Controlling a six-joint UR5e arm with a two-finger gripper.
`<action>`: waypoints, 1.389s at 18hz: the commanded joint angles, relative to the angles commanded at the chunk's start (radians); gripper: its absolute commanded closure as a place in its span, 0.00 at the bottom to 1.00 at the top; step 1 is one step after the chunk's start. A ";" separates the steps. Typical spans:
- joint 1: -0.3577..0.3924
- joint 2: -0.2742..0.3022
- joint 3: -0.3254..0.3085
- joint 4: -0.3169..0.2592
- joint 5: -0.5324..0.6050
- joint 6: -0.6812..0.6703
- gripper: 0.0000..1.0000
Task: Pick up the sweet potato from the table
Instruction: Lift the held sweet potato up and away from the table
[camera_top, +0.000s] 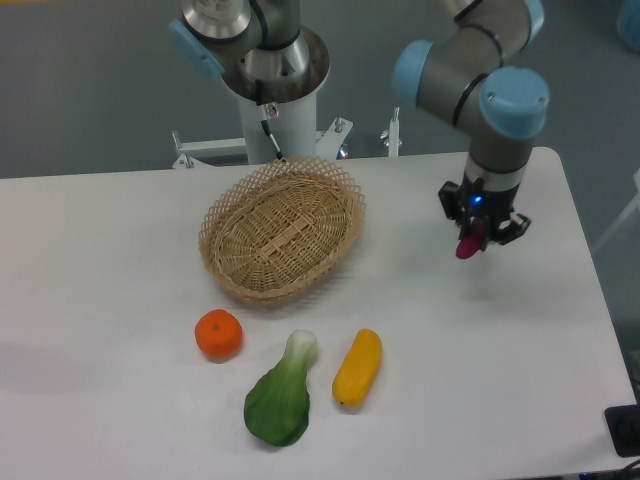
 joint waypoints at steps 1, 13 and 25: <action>0.005 0.000 0.022 -0.015 -0.005 0.000 0.90; 0.041 -0.066 0.166 -0.101 -0.106 0.009 0.83; 0.038 -0.069 0.180 -0.101 -0.091 0.014 0.81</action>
